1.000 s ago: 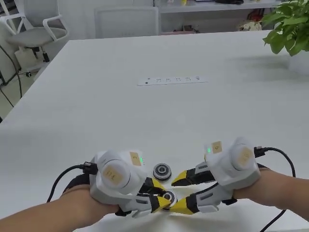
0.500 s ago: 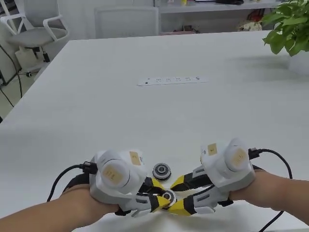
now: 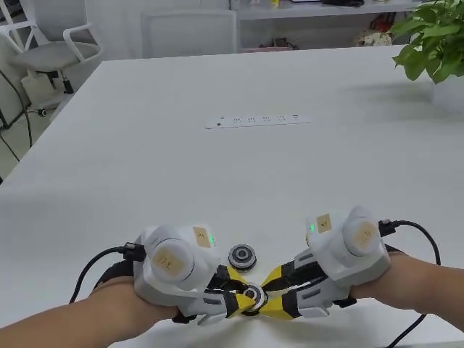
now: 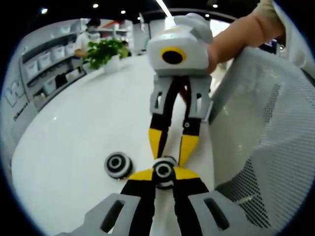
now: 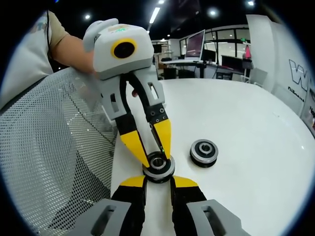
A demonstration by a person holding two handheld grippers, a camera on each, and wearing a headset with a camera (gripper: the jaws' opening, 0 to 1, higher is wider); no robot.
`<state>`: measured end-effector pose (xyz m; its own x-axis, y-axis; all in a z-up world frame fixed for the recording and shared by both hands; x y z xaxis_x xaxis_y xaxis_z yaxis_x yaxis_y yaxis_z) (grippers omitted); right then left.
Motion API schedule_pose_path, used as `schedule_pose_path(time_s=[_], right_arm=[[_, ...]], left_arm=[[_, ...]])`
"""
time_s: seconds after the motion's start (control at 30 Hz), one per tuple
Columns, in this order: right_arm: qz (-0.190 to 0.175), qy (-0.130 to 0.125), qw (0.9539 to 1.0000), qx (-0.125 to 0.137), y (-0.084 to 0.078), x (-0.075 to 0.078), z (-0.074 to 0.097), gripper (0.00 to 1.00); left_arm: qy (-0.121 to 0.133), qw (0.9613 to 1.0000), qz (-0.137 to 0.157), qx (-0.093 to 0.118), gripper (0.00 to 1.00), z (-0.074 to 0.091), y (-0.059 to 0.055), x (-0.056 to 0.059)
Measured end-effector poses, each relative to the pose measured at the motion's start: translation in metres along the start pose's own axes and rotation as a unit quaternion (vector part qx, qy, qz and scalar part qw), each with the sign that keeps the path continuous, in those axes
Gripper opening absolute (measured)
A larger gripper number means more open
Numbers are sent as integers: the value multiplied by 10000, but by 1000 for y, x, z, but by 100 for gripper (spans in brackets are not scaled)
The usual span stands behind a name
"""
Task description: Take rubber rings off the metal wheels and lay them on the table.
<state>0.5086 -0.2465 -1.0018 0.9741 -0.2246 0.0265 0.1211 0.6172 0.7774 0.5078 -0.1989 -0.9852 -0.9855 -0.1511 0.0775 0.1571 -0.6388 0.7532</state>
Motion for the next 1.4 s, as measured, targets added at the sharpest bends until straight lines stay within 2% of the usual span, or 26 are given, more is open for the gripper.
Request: schedule_pose_path(time_s=[0.07, 0.17, 0.3, 0.4, 0.63, 1.17, 1.4], right_arm=[[-115, 47, 9999, -1, 1, -1, 0, 20], [-65, 16, 10000, -66, -1, -1, -1, 28], [-15, -4, 10000, -4, 2, -3, -3, 29], [-23, -25, 10000, 62, 7, -3, -6, 28], [-104, -39, 9999, 85, 5, -2, -3, 23], [-101, -10, 9999, -10, 1, -1, 1, 16], [-126, -17, 9999, -85, -2, 0, 2, 9]], left_arm=[[-1, 10000, 0, -1, 13, 0, 0, 0], [-1, 10000, -1, 1, 13, 0, 0, 0], [-1, 10000, 1, 3, 13, 0, 0, 0], [1, 10000, 3, 5, 13, 0, 0, 0], [2, 10000, 10, 7, 13, 0, 0, 0], [13, 10000, 20, 9, 13, 0, 0, 0], [14, 10000, 18, 11, 13, 0, 0, 0]])
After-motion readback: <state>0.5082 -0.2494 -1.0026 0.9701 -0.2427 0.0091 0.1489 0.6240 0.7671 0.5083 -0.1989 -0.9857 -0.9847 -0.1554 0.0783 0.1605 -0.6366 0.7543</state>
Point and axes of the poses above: the centre of the closed fingertips' face, and the gripper's own axes: z roughly backward along the fingers, x roughly to its right, y roughly out of its top, the point moved 3 cm from there along z, roughly backward along the fingers, and after that the axes turned 11 degrees about -y, right-handed, at the moved point
